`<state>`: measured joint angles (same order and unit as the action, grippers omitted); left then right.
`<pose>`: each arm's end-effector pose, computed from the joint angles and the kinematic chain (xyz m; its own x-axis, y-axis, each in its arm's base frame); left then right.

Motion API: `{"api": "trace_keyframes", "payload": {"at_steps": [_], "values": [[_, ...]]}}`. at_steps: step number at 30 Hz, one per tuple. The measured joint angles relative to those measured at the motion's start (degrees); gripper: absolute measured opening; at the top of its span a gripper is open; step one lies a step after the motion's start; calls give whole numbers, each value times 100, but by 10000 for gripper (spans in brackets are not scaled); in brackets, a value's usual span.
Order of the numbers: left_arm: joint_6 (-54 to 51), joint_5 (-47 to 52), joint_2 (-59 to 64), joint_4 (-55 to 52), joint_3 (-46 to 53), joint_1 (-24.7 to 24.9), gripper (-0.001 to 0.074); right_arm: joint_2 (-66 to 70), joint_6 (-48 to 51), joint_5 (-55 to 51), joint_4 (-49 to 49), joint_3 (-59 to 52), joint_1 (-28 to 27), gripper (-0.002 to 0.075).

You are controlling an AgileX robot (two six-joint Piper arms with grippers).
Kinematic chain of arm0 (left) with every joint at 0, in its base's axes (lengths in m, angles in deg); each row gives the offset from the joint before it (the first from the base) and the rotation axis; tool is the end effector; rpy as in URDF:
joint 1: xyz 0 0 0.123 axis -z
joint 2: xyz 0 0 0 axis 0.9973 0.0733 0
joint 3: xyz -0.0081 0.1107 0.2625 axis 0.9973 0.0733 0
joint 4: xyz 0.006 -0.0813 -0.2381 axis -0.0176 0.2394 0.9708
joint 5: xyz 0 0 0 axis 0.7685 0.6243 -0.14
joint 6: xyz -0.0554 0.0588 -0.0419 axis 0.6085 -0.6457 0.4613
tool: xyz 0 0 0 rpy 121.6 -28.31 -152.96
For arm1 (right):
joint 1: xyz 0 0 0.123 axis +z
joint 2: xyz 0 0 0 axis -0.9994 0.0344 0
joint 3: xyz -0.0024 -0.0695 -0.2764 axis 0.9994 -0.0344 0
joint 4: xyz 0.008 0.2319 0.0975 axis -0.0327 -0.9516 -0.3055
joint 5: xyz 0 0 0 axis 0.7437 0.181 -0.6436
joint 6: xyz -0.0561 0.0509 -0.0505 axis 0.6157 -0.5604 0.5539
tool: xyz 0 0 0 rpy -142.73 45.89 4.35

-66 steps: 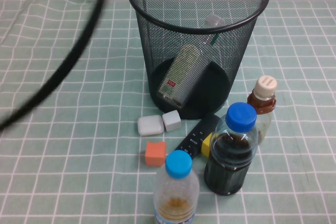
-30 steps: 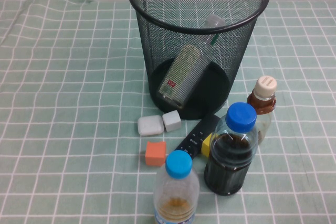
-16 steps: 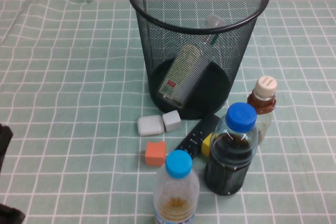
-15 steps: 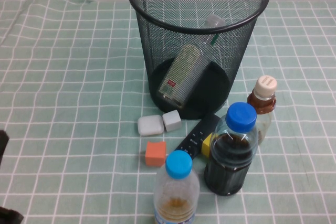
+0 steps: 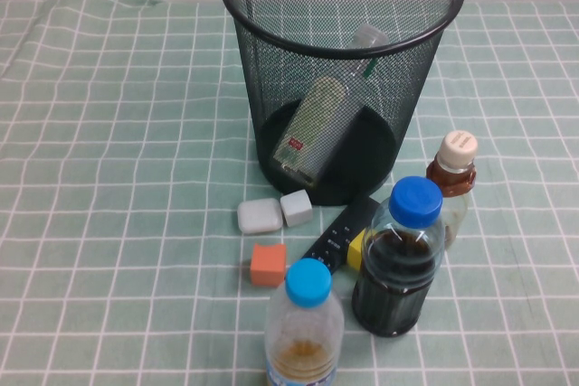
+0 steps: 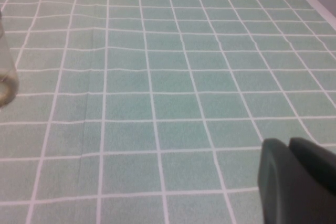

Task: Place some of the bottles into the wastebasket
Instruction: Pick up a bottle from the table with right arm

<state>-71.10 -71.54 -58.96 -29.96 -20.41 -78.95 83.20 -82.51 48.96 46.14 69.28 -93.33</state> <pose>0.0574 -0.0072 0.2013 0.0181 -0.0266 -0.9995 0.1232 0.9921 -0.0242 0.0526 -0.0069 0.1714 -0.2950 -0.0060 -0.9555 0.1042 0.9938 -0.0384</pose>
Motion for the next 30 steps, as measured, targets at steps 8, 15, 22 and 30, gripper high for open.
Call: {"api": "trace_keyframes", "payload": {"at_steps": [8, 15, 22, 30], "values": [[-11, 1658, -81, 0, 21, 0, 0, -8, 0, 0, 0, 0, 0, -8], [-18, 1797, -81, -19, 21, 0, 0, -8, 0, 0, 0, 0, 0, -8], [-23, 1797, -81, -19, 21, 0, 0, -8, 0, 0, 0, 0, 0, -8], [-23, 1806, -81, -19, 21, 0, 0, -8, 0, 0, 0, 0, 0, -8]]}}
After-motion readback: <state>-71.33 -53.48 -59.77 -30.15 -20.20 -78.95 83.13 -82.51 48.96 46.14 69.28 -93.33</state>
